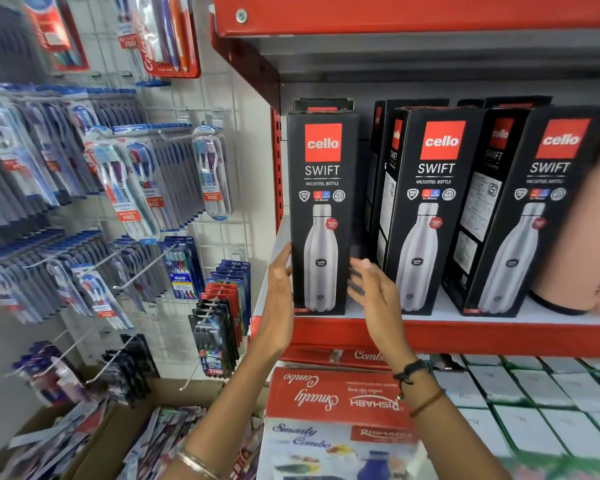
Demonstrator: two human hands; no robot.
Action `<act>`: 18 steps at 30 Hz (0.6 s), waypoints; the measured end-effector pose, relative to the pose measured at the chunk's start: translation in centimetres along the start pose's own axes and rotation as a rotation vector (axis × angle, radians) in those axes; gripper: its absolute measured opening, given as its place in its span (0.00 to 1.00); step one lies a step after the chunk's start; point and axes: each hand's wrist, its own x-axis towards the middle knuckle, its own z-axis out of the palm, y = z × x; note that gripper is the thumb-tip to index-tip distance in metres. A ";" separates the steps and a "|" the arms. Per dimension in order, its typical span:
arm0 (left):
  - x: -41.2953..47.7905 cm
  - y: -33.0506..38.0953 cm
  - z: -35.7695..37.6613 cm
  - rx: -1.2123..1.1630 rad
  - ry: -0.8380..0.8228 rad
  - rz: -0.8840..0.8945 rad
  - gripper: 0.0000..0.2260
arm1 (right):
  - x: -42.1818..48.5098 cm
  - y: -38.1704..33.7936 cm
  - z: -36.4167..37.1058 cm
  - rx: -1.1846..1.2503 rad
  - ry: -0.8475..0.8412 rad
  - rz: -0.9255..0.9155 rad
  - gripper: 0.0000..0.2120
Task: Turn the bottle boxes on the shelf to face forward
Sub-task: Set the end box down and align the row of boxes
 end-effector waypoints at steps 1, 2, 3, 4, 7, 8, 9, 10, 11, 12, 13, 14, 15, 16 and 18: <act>-0.3 0.1 -0.1 -0.004 -0.005 -0.004 0.35 | -0.3 -0.2 -0.1 0.009 -0.009 0.000 0.15; -0.6 0.1 -0.1 -0.004 -0.011 -0.005 0.36 | -0.6 -0.3 -0.2 0.015 -0.015 -0.001 0.15; -0.9 0.1 -0.1 -0.005 -0.016 -0.006 0.38 | -0.9 -0.5 -0.3 0.018 -0.017 -0.002 0.16; -1.2 0.1 -0.1 -0.007 -0.021 -0.007 0.39 | -1.2 -0.6 -0.4 0.017 -0.018 -0.002 0.17; -1.9 0.2 -0.1 -0.025 -0.018 -0.015 0.40 | -1.9 -1.1 -0.5 0.004 -0.030 0.004 0.21; -2.0 0.2 0.0 -0.031 -0.012 -0.017 0.40 | -2.1 -1.3 -0.6 0.000 -0.036 0.002 0.21; -2.1 0.2 0.0 -0.034 -0.008 -0.016 0.40 | -2.2 -1.4 -0.6 -0.009 -0.042 -0.001 0.21; -2.2 0.2 -0.1 -0.034 -0.005 -0.013 0.39 | -2.3 -1.5 -0.7 -0.021 -0.051 -0.004 0.20; -2.2 0.2 0.0 -0.031 0.002 -0.006 0.38 | -2.4 -1.6 -0.8 -0.033 -0.065 -0.006 0.20; -2.2 0.2 0.1 -0.025 0.018 0.002 0.38 | -2.4 -1.6 -0.9 -0.045 -0.079 -0.007 0.20; -2.3 0.3 0.4 -0.016 0.048 0.013 0.37 | -2.5 -1.6 -0.9 -0.056 -0.082 -0.015 0.21; -2.6 0.5 0.9 -0.001 0.094 0.031 0.38 | -2.6 -1.4 -1.1 -0.071 -0.067 -0.036 0.20; -3.0 0.8 1.5 0.017 0.151 0.074 0.37 | -2.8 -1.4 -1.2 -0.090 -0.029 -0.074 0.20; -3.5 1.1 2.1 0.035 0.206 0.153 0.36 | -3.0 -1.5 -1.5 -0.105 0.023 -0.122 0.20; -4.3 1.8 3.6 0.062 0.236 0.361 0.32 | -3.4 -1.8 -2.5 -0.098 0.147 -0.224 0.24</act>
